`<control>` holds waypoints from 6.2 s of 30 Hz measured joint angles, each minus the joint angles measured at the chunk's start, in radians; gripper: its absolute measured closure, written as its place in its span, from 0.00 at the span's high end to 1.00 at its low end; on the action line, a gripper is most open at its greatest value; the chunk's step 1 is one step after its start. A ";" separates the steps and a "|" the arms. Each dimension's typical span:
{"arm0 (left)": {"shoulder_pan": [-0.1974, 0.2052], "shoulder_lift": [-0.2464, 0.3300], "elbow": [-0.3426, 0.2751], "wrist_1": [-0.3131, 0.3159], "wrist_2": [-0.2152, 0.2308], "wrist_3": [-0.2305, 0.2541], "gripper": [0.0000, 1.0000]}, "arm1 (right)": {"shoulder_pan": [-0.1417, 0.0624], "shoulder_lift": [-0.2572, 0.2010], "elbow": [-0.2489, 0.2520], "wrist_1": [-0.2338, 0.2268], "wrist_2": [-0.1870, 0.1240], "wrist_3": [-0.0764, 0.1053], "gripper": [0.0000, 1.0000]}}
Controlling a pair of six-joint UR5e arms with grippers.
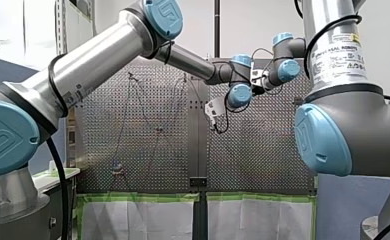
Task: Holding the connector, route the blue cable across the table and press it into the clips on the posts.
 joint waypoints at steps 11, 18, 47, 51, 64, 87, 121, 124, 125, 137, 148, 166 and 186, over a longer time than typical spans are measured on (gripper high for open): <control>-0.018 0.013 -0.001 0.009 0.026 0.003 0.00 | 0.011 -0.021 -0.004 0.026 -0.022 -0.009 0.00; -0.011 0.027 0.000 0.051 0.063 0.000 0.00 | 0.012 -0.046 -0.020 0.035 -0.041 -0.010 0.00; 0.043 0.052 0.011 0.202 0.091 0.023 0.00 | -0.006 -0.073 -0.040 0.040 -0.112 -0.004 0.00; 0.049 0.052 0.025 0.235 0.092 0.031 0.00 | -0.010 -0.072 -0.040 0.037 -0.121 -0.004 0.00; 0.068 0.052 0.052 0.248 0.119 0.059 0.00 | -0.026 -0.068 -0.049 0.030 -0.124 -0.002 0.00; 0.128 0.047 0.051 0.284 0.217 0.094 0.00 | -0.034 -0.014 -0.131 0.012 -0.150 0.031 0.00; 0.117 0.047 0.051 0.272 0.222 0.101 1.00 | -0.018 -0.014 -0.133 0.012 -0.150 0.032 0.00; 0.117 0.047 0.051 0.272 0.222 0.101 1.00 | -0.018 -0.014 -0.133 0.012 -0.150 0.032 0.00; 0.117 0.047 0.051 0.272 0.222 0.101 1.00 | -0.018 -0.014 -0.133 0.012 -0.150 0.032 0.00; 0.117 0.047 0.051 0.272 0.222 0.101 1.00 | -0.018 -0.014 -0.133 0.012 -0.150 0.032 0.00; 0.117 0.047 0.051 0.272 0.222 0.101 1.00 | -0.018 -0.014 -0.133 0.012 -0.150 0.032 0.00; 0.117 0.047 0.051 0.272 0.222 0.101 1.00 | -0.018 -0.014 -0.133 0.012 -0.150 0.032 0.00; 0.117 0.047 0.051 0.272 0.222 0.101 1.00 | -0.018 -0.014 -0.133 0.012 -0.150 0.032 0.00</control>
